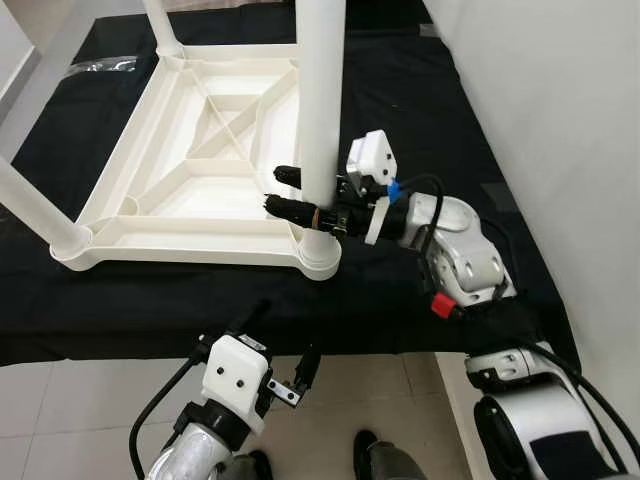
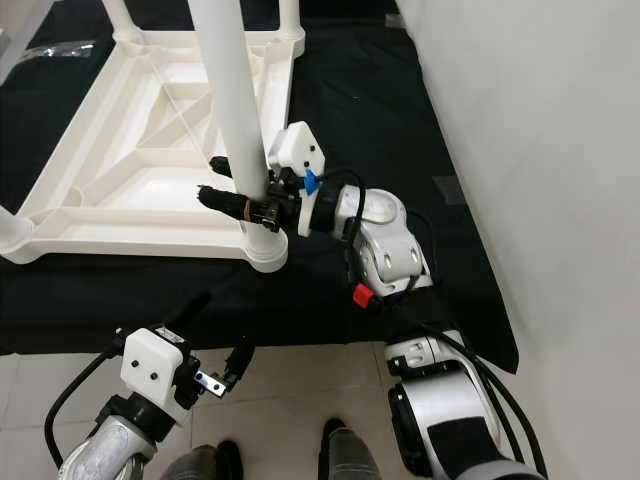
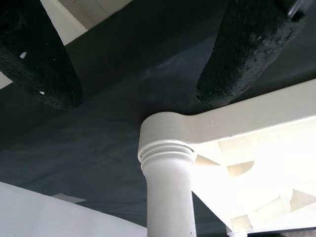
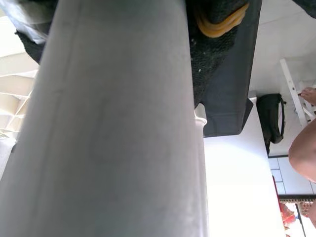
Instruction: Building children table
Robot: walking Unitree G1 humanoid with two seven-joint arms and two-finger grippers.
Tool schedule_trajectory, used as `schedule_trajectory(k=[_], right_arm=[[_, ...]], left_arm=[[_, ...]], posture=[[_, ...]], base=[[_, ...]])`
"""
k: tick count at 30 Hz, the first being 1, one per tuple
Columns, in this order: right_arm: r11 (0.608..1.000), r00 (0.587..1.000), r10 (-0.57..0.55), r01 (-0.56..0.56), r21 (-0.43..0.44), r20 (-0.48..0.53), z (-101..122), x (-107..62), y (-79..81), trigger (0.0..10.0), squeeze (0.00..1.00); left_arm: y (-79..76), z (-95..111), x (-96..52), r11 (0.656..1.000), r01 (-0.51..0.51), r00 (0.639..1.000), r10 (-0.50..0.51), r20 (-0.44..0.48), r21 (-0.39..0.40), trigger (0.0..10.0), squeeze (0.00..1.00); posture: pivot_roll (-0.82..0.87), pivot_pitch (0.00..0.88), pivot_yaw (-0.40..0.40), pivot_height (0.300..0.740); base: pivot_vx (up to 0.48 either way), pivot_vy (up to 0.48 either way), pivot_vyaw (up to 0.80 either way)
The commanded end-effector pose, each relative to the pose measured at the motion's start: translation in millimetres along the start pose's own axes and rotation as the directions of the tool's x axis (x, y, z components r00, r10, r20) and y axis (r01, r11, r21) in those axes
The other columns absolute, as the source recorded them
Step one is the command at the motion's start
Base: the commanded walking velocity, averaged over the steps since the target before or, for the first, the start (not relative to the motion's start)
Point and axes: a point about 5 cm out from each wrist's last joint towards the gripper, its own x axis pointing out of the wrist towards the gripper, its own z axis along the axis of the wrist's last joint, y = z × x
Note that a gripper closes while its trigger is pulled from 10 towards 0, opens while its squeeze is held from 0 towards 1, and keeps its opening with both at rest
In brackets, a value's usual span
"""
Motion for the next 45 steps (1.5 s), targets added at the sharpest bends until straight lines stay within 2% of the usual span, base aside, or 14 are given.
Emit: schedule_trajectory(k=[1,3,6,8,15,16,18,19,20,28,29,41,42,45], right_arm=[[0.999,0.996,-0.038,0.039,0.015,-0.077,-16,0.0,9.1,0.0,0.0],[0.913,0.876,-0.404,0.403,-0.059,-0.264,-45,-2.6,28.2,0.0,0.0],[0.87,0.804,-0.476,0.491,-0.055,-0.356,-61,-7.2,65.7,0.0,0.0],[0.904,0.837,-0.397,0.427,-0.005,-0.376,-64,-3.8,88.6,0.0,0.0],[0.904,0.839,-0.402,0.428,-0.012,-0.367,-60,0.5,77.0,0.0,0.0],[0.899,0.841,-0.419,0.436,-0.028,-0.342,-54,2.8,67.0,9.6,0.0],[0.904,0.859,-0.414,0.428,-0.022,-0.302,-48,5.2,59.7,10.0,0.0],[0.904,0.859,-0.414,0.428,-0.022,-0.302,-48,5.2,59.7,10.0,0.0],[0.936,0.917,-0.338,0.351,0.028,-0.211,-37,10.7,52.2,10.0,1.0],[0.999,0.999,-0.035,0.035,-0.018,-0.013,10,5.1,26.6,10.0,1.0],[0.999,0.999,0.039,-0.039,-0.002,0.014,18,2.2,22.1,10.0,0.0],[0.973,0.972,0.229,-0.228,-0.022,0.042,32,-5.4,2.1,8.7,0.0],[0.969,0.968,0.247,-0.246,-0.02,0.053,34,-5.8,0.9,0.0,0.0],[0.962,0.959,0.274,-0.274,-0.01,0.066,35,-9.1,-1.0,0.0,0.0]], left_arm=[[-2.1,-1,-3.6,1.0,0.002,1.0,-0.002,-0.008,-0.005,10.0,0.0],[-2.6,0,-4.8,1.0,-0.002,1.0,0.002,-0.009,-0.005,10.0,0.0],[-2.2,1,-4.7,1.0,-0.004,1.0,0.004,-0.009,-0.004,10.0,0.0],[-0.9,2,-5.1,1.0,-0.005,1.0,0.005,-0.009,-0.004,10.0,0.0],[-0.5,0,-5.3,1.0,0.007,1.0,-0.007,-0.013,-0.009,10.0,0.0],[-0.6,0,-5.0,1.0,0.011,1.0,-0.011,-0.014,-0.01,10.0,0.0],[-0.9,0,-4.7,1.0,0.013,1.0,-0.013,-0.014,-0.011,10.0,0.0],[-0.9,0,-4.7,1.0,0.013,1.0,-0.013,-0.014,-0.011,10.0,0.0],[-1.1,0,-4.3,1.0,0.01,1.0,-0.01,-0.013,-0.009,10.0,0.0],[-2.0,0,-2.9,1.0,-0.001,1.0,0.001,-0.01,-0.004,10.0,0.0],[-2.0,0,-2.3,1.0,-0.001,1.0,0.0,-0.01,-0.004,10.0,0.0],[-1.6,0,-1.2,1.0,-0.005,1.0,0.005,-0.006,-0.001,10.0,0.0],[-1.6,0,-0.8,1.0,-0.004,1.0,0.004,-0.007,-0.002,10.0,0.0],[-1.9,0,-0.9,1.0,-0.003,1.0,0.003,-0.009,-0.003,10.0,0.0]], posture=[[0.03,0.266,-0.024,0.74],[0.04,0.273,-0.037,0.74],[0.03,0.285,-0.029,0.74],[0.02,0.293,-0.011,0.74],[0.02,0.276,-0.011,0.74],[0.02,0.279,-0.011,0.74],[0.02,0.277,-0.009,0.74],[0.02,0.277,-0.009,0.74],[0.02,0.279,-0.011,0.74],[0.04,0.264,-0.016,0.74],[0.04,0.267,-0.017,0.74],[0.04,0.271,-0.019,0.74],[0.05,0.262,-0.019,0.74],[0.05,0.261,-0.013,0.74]], base=[[0.0,0.0,0.0],[0.0,0.0,0.0],[0.0,0.0,0.0],[0.0,0.0,0.0],[0.0,0.0,0.0],[0.0,0.0,0.0],[0.0,0.0,0.0],[0.0,0.0,0.0],[0.0,0.0,0.0],[0.0,0.0,0.0],[0.0,0.0,0.0],[0.0,0.0,0.0],[0.0,0.0,0.0],[0.0,0.0,0.0]])
